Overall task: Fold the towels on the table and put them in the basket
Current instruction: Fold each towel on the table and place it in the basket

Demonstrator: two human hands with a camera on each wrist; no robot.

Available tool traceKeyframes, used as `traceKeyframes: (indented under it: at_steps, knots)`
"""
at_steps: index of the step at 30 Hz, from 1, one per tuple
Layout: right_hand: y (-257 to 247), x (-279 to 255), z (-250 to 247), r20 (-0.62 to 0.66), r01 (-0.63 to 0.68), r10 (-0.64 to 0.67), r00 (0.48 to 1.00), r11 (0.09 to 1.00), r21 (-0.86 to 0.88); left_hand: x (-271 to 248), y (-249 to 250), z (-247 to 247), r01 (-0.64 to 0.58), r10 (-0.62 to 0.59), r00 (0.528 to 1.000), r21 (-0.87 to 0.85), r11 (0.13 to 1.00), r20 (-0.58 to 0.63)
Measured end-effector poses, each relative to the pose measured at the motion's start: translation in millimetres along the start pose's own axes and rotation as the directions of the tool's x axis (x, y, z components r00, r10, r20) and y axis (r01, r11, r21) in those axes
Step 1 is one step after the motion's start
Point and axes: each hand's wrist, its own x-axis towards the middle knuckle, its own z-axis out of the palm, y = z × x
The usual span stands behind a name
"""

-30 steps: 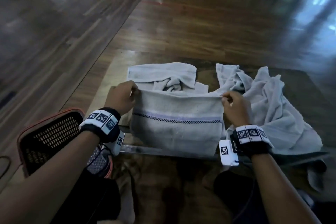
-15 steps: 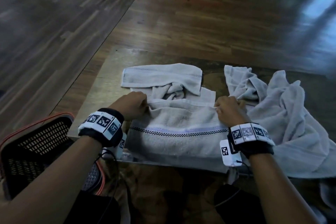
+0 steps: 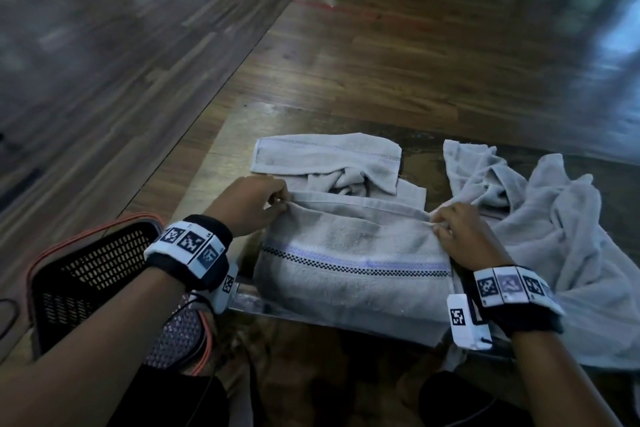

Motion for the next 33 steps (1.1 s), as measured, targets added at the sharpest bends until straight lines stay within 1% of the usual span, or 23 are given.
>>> traceKeyframes:
  at_steps: [2, 4, 7, 10, 13, 15, 17, 19, 21, 23, 25, 27, 28, 30, 33]
  knots:
    - [1.4, 0.3, 1.8, 0.021, -0.007, 0.007, 1.000, 1.000, 0.021, -3.5, -1.9, 0.2, -0.014, 0.014, 1.000, 0.003, 1.000, -0.011]
    - [1.0, 1.3, 0.6, 0.017, -0.020, 0.020, 1.000, 0.999, 0.029, -5.9, -3.8, 0.8, -0.026, 0.026, 0.999, -0.013, 1.000, -0.023]
    - [-1.0, 2.6, -3.0, -0.002, -0.018, 0.018, 1.000, 0.999, 0.038, -6.5, -3.2, -0.3, -0.042, 0.036, 0.998, -0.120, 0.992, -0.049]
    - [0.5, 4.4, -3.9, 0.022, -0.021, 0.019, 1.000, 0.997, 0.076, -5.5, 2.7, -3.7, -0.066, 0.048, 0.995, -0.227, 0.972, -0.087]
    - [4.1, 4.2, -2.7, 0.063, -0.027, 0.021, 0.998, 0.995, 0.096, -5.0, 5.6, -3.9, -0.071, 0.045, 0.994, -0.265, 0.962, -0.101]
    - [4.3, 0.7, -4.8, 0.066, -0.041, 0.033, 0.997, 0.992, 0.119, -6.3, 8.3, -4.2, -0.056, 0.028, 0.994, -0.269, 0.962, -0.107]
    - [1.1, -8.2, -11.5, 0.036, -0.072, 0.067, 0.997, 0.984, 0.163, -12.3, 14.6, -7.6, -0.057, 0.024, 0.992, -0.278, 0.959, -0.123]
    - [-6.0, -22.7, -22.5, -0.016, -0.071, 0.076, 0.997, 0.978, 0.198, -24.3, 24.9, -14.9, -0.087, 0.044, 0.987, -0.284, 0.955, -0.154]
    - [-16.5, -44.5, -34.8, -0.103, -0.026, 0.049, 0.993, 0.976, 0.217, -42.5, 35.7, -22.3, -0.133, 0.072, 0.974, -0.283, 0.950, -0.217]
    - [-26.5, -71.5, -46.1, -0.224, 0.035, 0.023, 0.974, 0.967, 0.254, -65.1, 45.4, -28.2, -0.162, 0.079, 0.954, -0.279, 0.947, -0.289]
    - [-33.7, -100.9, -56.2, -0.294, 0.057, 0.038, 0.955, 0.950, 0.308, -89.1, 52.1, -32.1, -0.159, 0.069, 0.948, -0.274, 0.948, -0.312]
    - [-38.3, -127.9, -64.9, -0.300, 0.014, 0.097, 0.949, 0.938, 0.347, -110.5, 57.2, -36.5, -0.125, 0.048, 0.954, -0.246, 0.961, -0.296]
    - [-40.3, -139.7, -69.8, -0.309, 0.003, 0.107, 0.945, 0.942, 0.335, -119.8, 59.9, -40.0, -0.110, 0.041, 0.958, -0.230, 0.967, -0.285]
    - [-45.3, -160.6, -79.5, -0.350, 0.040, 0.060, 0.935, 0.961, 0.273, -132.9, 66.2, -50.2, -0.111, 0.055, 0.962, -0.199, 0.974, -0.266]
    - [-53.3, -186.3, -98.0, -0.328, 0.102, -0.026, 0.944, 0.971, 0.215, -145.0, 80.3, -68.0, -0.145, 0.088, 0.965, -0.225, 0.964, -0.246]
